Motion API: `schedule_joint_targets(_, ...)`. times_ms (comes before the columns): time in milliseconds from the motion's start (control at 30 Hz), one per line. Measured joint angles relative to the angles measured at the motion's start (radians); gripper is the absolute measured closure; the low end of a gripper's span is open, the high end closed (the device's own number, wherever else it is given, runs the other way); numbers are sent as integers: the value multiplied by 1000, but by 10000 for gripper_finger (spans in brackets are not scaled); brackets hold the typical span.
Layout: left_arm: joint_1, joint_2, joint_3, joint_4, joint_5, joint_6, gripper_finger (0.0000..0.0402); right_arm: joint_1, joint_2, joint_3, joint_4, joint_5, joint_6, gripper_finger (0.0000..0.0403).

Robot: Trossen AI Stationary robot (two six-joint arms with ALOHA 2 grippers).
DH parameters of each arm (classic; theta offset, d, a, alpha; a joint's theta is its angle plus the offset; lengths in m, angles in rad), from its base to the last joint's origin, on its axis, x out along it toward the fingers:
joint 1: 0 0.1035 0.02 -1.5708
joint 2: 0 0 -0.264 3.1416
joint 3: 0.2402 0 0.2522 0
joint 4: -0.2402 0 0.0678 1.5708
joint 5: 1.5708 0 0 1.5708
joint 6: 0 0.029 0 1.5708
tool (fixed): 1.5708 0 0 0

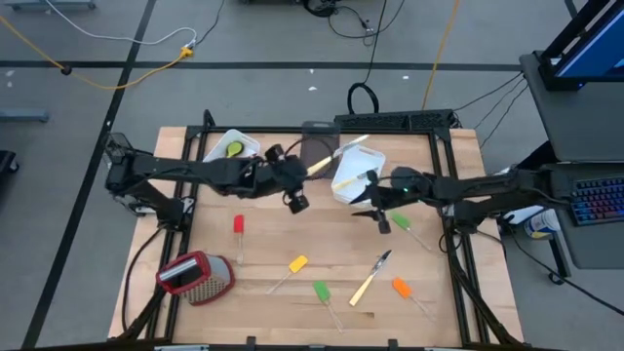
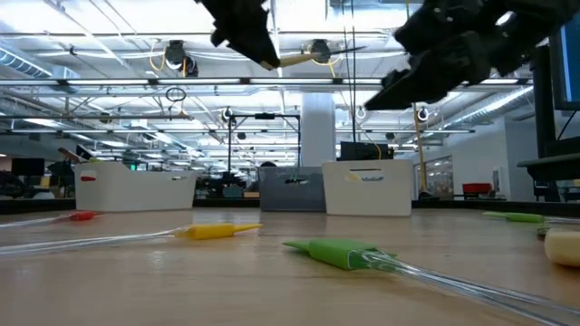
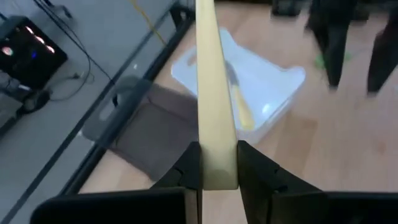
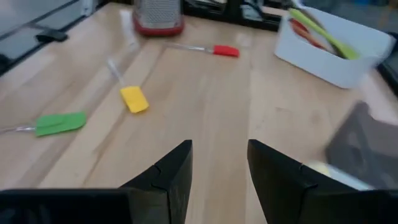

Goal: Pick & Place Kitchen Items
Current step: Put the top yellow knife into the right white bin

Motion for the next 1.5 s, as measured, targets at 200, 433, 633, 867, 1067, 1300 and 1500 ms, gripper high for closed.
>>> schedule_joint_targets(200,56,149,152,4,66,117,345,37,-165,-167,69,81,92,257)
schedule_joint_targets(433,106,322,323,-139,133,174,345,47,-295,-367,314,80,175,257)
schedule_joint_targets(633,133,444,411,-192,169,191,336,46,-354,-495,474,188,185,257)
schedule_joint_targets(867,155,521,412,-237,178,198,339,46,-380,-532,507,262,182,257)
schedule_joint_targets(1067,157,526,412,-271,214,211,332,46,-377,-532,519,265,176,257)
schedule_joint_targets(1300,158,526,412,-229,247,253,329,45,-374,-533,519,506,171,257)
schedule_joint_targets(1500,160,526,412,-223,250,279,329,14,-344,-534,535,677,195,257)
